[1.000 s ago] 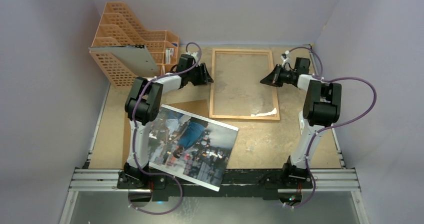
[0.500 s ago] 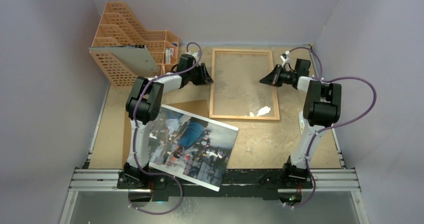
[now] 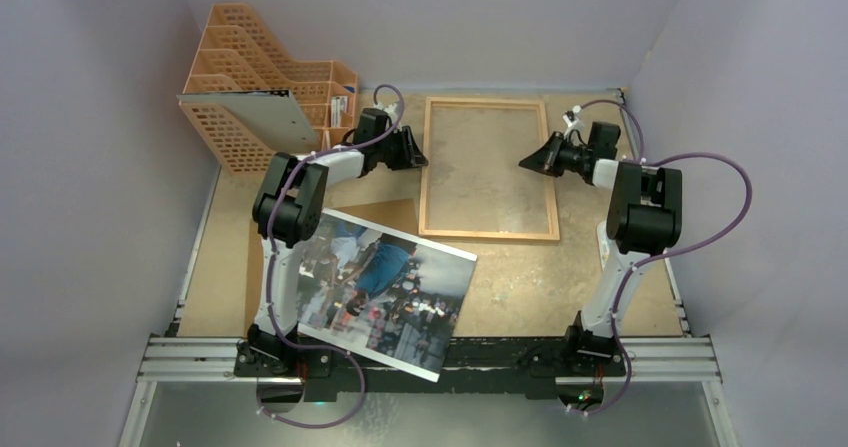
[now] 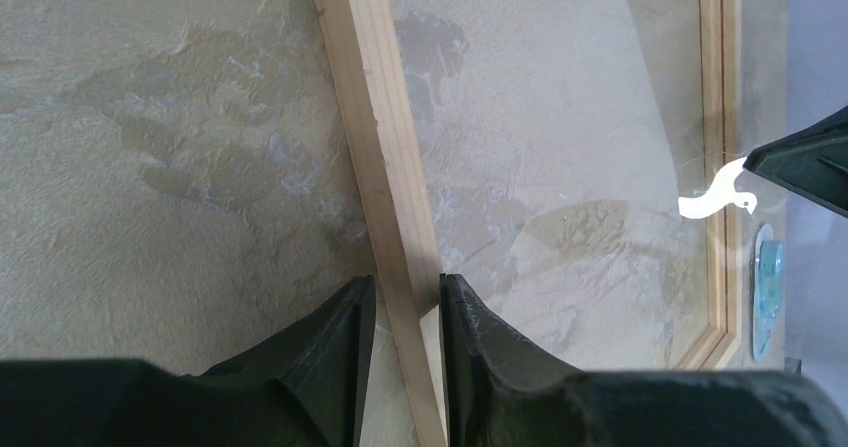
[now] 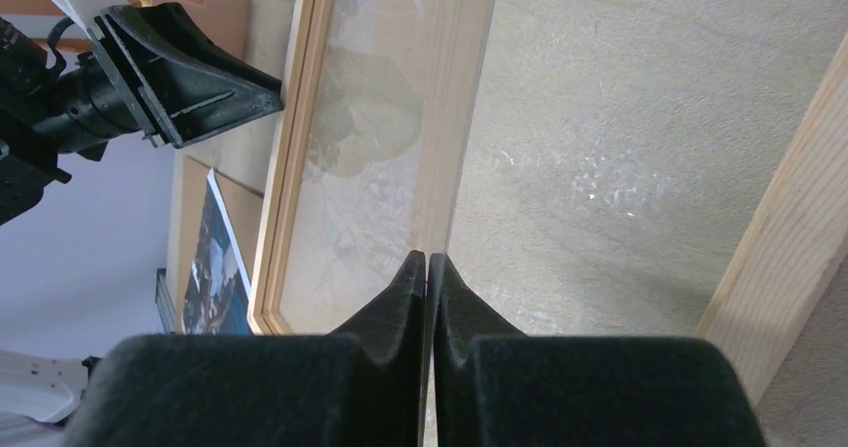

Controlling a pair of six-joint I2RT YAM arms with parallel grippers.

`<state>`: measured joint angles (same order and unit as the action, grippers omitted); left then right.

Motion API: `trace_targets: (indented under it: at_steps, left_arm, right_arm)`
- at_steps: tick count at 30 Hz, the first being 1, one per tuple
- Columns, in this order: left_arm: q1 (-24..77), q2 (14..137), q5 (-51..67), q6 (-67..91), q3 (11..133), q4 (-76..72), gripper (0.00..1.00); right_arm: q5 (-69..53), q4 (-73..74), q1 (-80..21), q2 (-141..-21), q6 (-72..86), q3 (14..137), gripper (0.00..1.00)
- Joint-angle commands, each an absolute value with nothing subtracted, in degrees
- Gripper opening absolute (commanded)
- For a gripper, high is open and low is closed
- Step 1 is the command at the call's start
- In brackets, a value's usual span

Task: Put the photo into the frame
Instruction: Place the photo frame item in the photo frame.

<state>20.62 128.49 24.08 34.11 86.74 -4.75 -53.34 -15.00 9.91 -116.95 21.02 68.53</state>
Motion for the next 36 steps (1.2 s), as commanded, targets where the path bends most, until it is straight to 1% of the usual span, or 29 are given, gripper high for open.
trace_targets:
  at_steps: [1, 3, 5, 10, 12, 16, 18, 30, 36]
  left_arm:
    - [21.32, 129.8, 24.23, 34.42, 87.6, -4.92, 0.33]
    - [21.8, 129.61, 22.9, 33.93, 87.5, -4.92, 0.34]
    - [22.62, 129.07, 20.09, 32.95, 87.31, -5.02, 0.34]
    - [25.03, 128.05, 12.89, 29.58, 87.31, -3.98, 0.33]
    - [25.93, 128.19, 9.81, 28.54, 88.09, -2.36, 0.29]
    - [27.91, 128.68, 2.71, 27.33, 89.78, 1.68, 0.17]
    - [28.73, 128.99, 0.25, 26.68, 90.67, 3.67, 0.14]
    - [30.53, 132.33, -6.52, 23.79, 95.74, 11.79, 0.15]
    - [31.11, 134.93, -8.35, 22.72, 98.95, 16.78, 0.18]
  right_arm:
    - [-54.24, -14.25, 8.75, -115.05, 21.6, 68.52, 0.1]
    - [-53.99, -13.62, 8.68, -114.96, 21.35, 68.79, 0.16]
    - [-53.39, -13.42, 8.7, -114.82, 21.42, 68.81, 0.2]
    - [-52.66, -12.56, 8.67, -115.22, 21.4, 69.23, 0.21]
    - [-52.28, -12.29, 8.69, -115.36, 21.38, 69.34, 0.21]
    - [-52.11, -12.13, 8.68, -115.72, 21.47, 69.52, 0.19]
    - [-52.11, -12.0, 8.7, -116.04, 21.51, 69.6, 0.19]
    - [-52.0, -11.95, 8.68, -116.32, 21.86, 69.7, 0.19]
    - [-51.87, -11.48, 8.67, -115.94, 21.79, 69.78, 0.19]
